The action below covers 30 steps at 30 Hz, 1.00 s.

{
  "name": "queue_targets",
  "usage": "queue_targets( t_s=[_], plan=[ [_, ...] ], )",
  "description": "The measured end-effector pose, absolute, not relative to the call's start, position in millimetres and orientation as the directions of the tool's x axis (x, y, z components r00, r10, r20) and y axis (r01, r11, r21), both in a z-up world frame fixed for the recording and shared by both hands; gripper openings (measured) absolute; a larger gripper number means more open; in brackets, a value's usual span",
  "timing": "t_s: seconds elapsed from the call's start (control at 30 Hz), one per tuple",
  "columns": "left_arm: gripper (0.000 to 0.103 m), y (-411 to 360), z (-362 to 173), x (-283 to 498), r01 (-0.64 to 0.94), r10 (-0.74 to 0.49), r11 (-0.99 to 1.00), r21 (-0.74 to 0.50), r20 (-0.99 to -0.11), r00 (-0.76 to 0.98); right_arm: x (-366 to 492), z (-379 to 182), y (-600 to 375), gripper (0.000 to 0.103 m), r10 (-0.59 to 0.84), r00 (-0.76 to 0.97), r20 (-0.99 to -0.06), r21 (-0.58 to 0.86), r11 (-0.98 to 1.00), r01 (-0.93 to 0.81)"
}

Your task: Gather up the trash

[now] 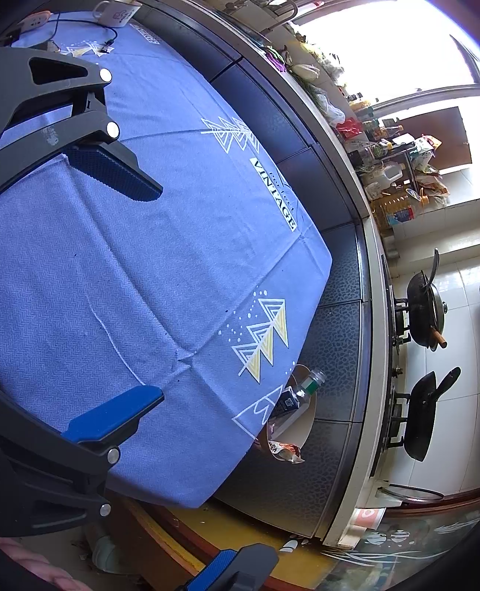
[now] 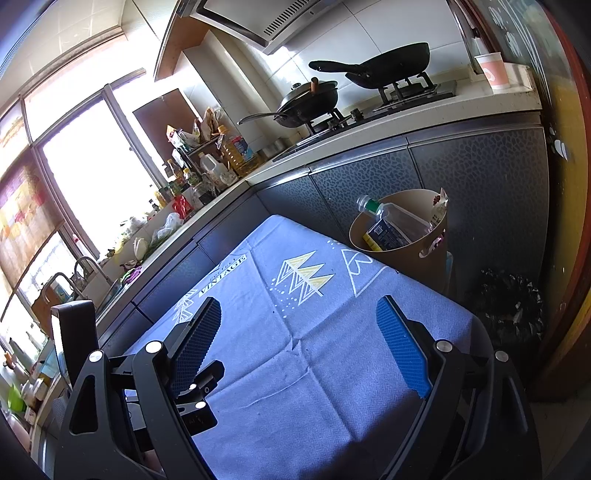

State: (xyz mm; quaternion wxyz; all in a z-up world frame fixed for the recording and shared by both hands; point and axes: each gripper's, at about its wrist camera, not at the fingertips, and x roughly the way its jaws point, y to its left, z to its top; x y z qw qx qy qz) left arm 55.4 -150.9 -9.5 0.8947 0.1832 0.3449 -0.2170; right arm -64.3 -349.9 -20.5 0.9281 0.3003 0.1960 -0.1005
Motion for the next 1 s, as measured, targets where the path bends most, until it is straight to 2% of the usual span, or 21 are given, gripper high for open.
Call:
queue_targets(
  t_s=[1.0],
  plan=[
    [0.099,-146,-9,58,0.521,-0.281,0.840,0.149,-0.702,0.654,-51,-19,-353,0.086,-0.048,0.892,-0.449,0.519,0.799,0.304]
  ],
)
